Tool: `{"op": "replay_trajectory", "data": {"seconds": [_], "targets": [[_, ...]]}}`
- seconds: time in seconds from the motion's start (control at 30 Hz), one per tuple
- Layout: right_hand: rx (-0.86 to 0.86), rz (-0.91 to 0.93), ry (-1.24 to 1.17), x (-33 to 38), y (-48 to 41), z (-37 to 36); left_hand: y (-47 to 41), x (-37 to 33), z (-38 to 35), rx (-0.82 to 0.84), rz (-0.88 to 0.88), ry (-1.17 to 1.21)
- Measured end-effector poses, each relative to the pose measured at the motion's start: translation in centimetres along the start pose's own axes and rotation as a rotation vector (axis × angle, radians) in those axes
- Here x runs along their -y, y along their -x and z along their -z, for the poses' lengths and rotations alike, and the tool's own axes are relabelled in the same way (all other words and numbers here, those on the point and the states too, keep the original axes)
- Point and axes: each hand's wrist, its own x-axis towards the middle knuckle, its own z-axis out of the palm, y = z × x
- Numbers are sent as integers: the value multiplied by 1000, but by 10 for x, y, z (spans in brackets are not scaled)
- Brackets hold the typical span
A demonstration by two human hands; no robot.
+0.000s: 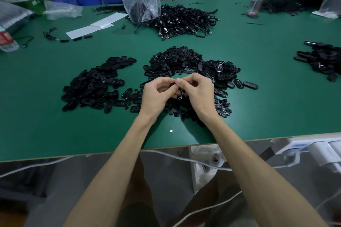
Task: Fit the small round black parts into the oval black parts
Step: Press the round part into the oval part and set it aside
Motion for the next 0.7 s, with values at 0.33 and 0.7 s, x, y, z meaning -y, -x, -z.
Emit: {"op": "replay_trajectory", "data": {"seconds": [0.33,0.7], "targets": [[46,19,59,1,1,-3,-2,5,-3,-53,35,-26],[52,44,101,4,1,-5,-1,-2,-3,-86,82,17]]}}
